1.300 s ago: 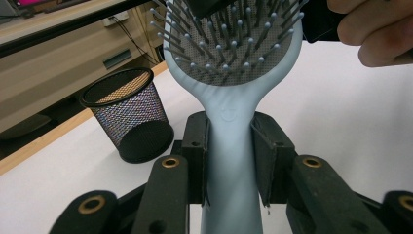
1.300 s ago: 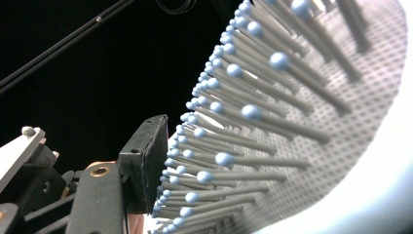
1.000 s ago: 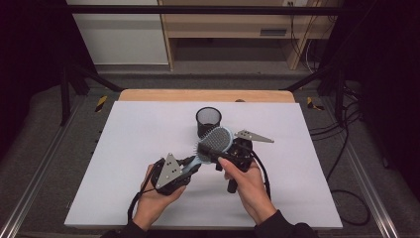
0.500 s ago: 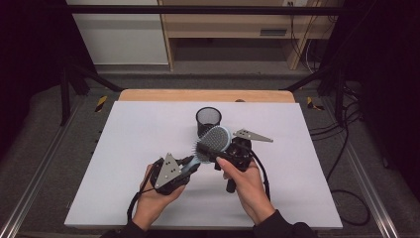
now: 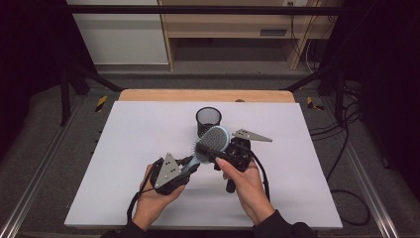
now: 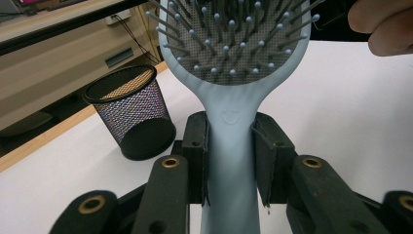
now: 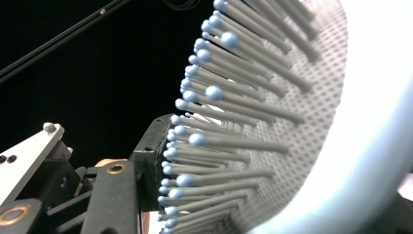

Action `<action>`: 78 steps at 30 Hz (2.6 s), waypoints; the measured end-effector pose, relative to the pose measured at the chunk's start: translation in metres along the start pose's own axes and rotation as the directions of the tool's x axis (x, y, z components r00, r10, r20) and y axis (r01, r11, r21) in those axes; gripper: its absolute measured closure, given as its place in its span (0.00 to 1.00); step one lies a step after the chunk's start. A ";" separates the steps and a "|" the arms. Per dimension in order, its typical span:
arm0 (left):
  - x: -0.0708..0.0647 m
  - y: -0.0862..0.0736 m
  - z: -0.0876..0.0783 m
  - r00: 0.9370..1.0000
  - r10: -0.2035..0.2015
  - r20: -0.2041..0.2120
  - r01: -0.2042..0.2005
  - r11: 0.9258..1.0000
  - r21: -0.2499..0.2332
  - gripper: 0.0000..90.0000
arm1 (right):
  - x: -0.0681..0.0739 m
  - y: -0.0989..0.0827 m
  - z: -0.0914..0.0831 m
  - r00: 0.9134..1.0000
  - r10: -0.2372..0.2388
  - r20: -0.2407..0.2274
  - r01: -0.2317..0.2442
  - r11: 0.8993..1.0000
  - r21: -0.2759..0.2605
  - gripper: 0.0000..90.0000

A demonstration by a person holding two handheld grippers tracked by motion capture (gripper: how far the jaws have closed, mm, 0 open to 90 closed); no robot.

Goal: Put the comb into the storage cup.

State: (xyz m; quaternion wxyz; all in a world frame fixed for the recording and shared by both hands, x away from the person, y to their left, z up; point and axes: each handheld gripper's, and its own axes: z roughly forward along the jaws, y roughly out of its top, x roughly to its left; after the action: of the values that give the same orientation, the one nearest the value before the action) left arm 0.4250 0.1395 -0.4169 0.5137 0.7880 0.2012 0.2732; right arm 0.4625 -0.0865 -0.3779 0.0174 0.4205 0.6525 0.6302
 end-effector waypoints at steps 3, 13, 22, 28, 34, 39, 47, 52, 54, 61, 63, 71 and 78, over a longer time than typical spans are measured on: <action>0.000 0.000 0.000 1.000 0.001 0.000 -0.001 1.000 0.002 0.77 | 0.000 0.000 0.000 1.000 -0.002 -0.003 0.002 1.000 0.004 0.49; 0.001 -0.002 0.001 1.000 -0.002 0.001 0.002 1.000 0.008 0.77 | 0.001 0.000 0.001 1.000 -0.007 -0.003 0.007 1.000 0.010 0.50; 0.001 -0.004 0.002 1.000 -0.011 0.005 0.011 1.000 0.019 0.77 | 0.003 -0.001 0.002 1.000 -0.023 0.001 0.023 1.000 0.020 0.52; 0.002 -0.005 0.003 1.000 -0.023 0.010 0.023 1.000 0.016 0.77 | 0.006 0.000 0.002 0.999 -0.039 0.002 0.039 0.999 0.026 0.54; 0.003 -0.005 0.002 0.999 -0.030 0.011 0.030 0.999 0.013 0.77 | 0.007 0.000 0.003 0.999 -0.045 0.002 0.045 0.999 0.023 0.55; 0.003 -0.007 0.002 0.999 -0.044 0.013 0.044 0.999 0.016 0.77 | 0.009 0.000 0.006 0.999 -0.042 0.002 0.042 0.999 0.026 0.56; 0.005 -0.010 0.002 0.998 -0.062 0.016 0.062 0.998 0.023 0.77 | 0.009 -0.002 0.010 0.999 -0.040 0.006 0.040 0.999 0.031 0.56; 0.006 -0.011 0.002 0.997 -0.073 0.016 0.073 0.997 0.017 0.77 | 0.009 -0.002 0.011 0.999 -0.039 0.007 0.039 0.999 0.030 0.56; 0.006 -0.012 0.001 0.997 -0.076 0.016 0.076 0.997 0.018 0.77 | 0.009 -0.002 0.012 0.999 -0.041 0.008 0.040 0.999 0.030 0.56; 0.006 -0.014 0.004 0.996 -0.085 0.019 0.084 0.996 0.017 0.77 | 0.008 -0.003 0.013 0.999 -0.030 0.015 0.029 0.999 0.033 0.57; 0.006 -0.014 0.005 0.996 -0.087 0.019 0.087 0.996 0.017 0.77 | 0.007 -0.003 0.012 1.000 -0.025 0.014 0.025 0.999 0.029 0.57; 0.007 -0.017 0.006 0.990 -0.141 0.004 0.141 0.990 -0.018 0.56 | -0.002 -0.001 0.008 0.999 0.002 0.037 -0.003 1.000 0.006 0.57; 0.012 -0.023 -0.001 0.981 -0.193 0.008 0.193 0.981 -0.021 0.41 | -0.014 0.004 0.007 0.997 0.033 0.067 -0.032 0.999 -0.012 0.57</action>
State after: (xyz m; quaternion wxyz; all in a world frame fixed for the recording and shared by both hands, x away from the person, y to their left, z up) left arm 0.4325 0.1561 -0.4349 0.5467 0.7601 0.2721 0.2219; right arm 0.4778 -0.0889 -0.3827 0.0312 0.4519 0.6412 0.6194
